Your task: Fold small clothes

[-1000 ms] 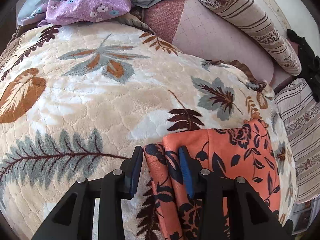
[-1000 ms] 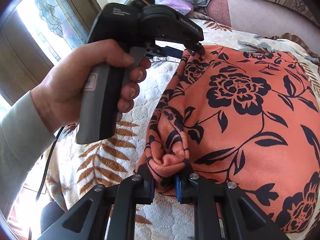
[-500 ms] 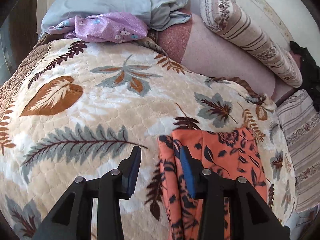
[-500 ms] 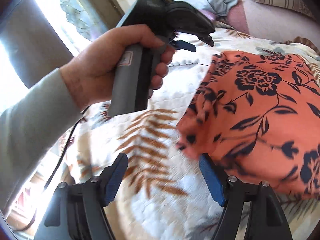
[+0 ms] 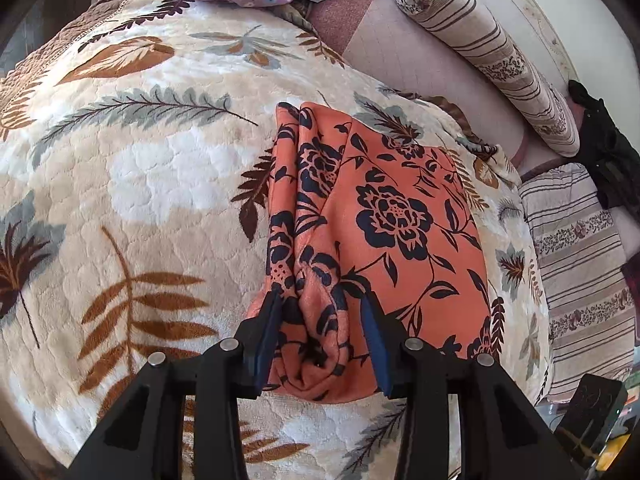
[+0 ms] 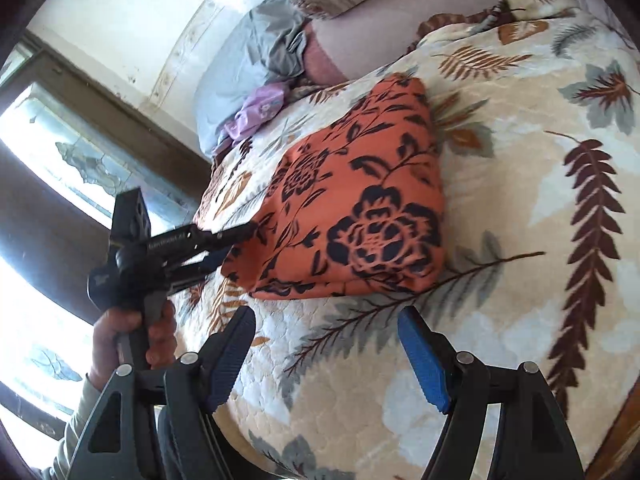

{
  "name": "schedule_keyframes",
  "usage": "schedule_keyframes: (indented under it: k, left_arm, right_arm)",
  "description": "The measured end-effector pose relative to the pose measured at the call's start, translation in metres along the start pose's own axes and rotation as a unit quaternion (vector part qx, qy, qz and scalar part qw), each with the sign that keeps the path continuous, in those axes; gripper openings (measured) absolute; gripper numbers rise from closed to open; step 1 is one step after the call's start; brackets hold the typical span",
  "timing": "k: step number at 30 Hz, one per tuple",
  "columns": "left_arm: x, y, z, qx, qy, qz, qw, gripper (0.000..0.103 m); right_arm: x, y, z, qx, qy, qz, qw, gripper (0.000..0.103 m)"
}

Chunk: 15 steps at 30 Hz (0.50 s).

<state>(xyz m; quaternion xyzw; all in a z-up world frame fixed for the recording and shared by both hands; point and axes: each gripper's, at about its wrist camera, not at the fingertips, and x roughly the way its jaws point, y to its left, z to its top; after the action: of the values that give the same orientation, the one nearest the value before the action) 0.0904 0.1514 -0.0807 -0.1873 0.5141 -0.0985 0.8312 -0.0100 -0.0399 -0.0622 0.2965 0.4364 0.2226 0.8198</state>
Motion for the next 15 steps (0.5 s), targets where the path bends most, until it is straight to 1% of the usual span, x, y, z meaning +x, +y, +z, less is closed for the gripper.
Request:
schedule_keyframes:
  k: [3, 5, 6, 8, 11, 12, 13, 14, 15]
  left_arm:
    - [0.002, 0.003, -0.003, 0.007, 0.005, 0.008, 0.9999, 0.018]
    - [0.003, 0.011, -0.002, -0.009, 0.007, 0.000, 0.9999, 0.017]
    - [0.004, 0.016, -0.002, -0.017, 0.008, -0.002, 0.9998, 0.014]
    - [0.006, 0.026, -0.004, -0.030, 0.009, -0.004, 0.9995, 0.013]
    - [0.011, 0.040, -0.009, -0.053, 0.014, -0.013, 0.9984, 0.013]
    - [0.012, 0.042, -0.011, -0.056, 0.015, -0.015, 0.9982, 0.013]
    - [0.013, 0.042, -0.012, -0.053, 0.015, -0.010, 0.9984, 0.013]
    - [0.014, 0.042, -0.013, -0.048, 0.013, -0.007, 0.9987, 0.013]
    - [0.015, 0.043, -0.014, -0.049, 0.013, -0.007, 0.9987, 0.014]
  right_arm:
    - [0.005, -0.026, 0.020, 0.068, 0.006, 0.022, 0.997, 0.078]
    - [0.017, -0.042, 0.035, 0.102, 0.022, 0.033, 0.994, 0.078]
    - [0.023, -0.047, 0.041, 0.115, 0.030, 0.034, 0.992, 0.078]
    - [0.038, -0.056, 0.055, 0.139, 0.043, 0.049, 0.988, 0.078]
    - [0.059, -0.060, 0.069, 0.154, 0.062, 0.052, 0.985, 0.077]
    - [0.068, -0.056, 0.070, 0.139, 0.081, 0.058, 0.985, 0.075]
    - [0.073, -0.049, 0.071, 0.106, 0.090, 0.033, 0.990, 0.063]
    - [0.075, -0.044, 0.068, 0.077, 0.091, 0.004, 0.993, 0.052]
    - [0.076, -0.044, 0.064, 0.064, 0.092, -0.004, 0.994, 0.050]
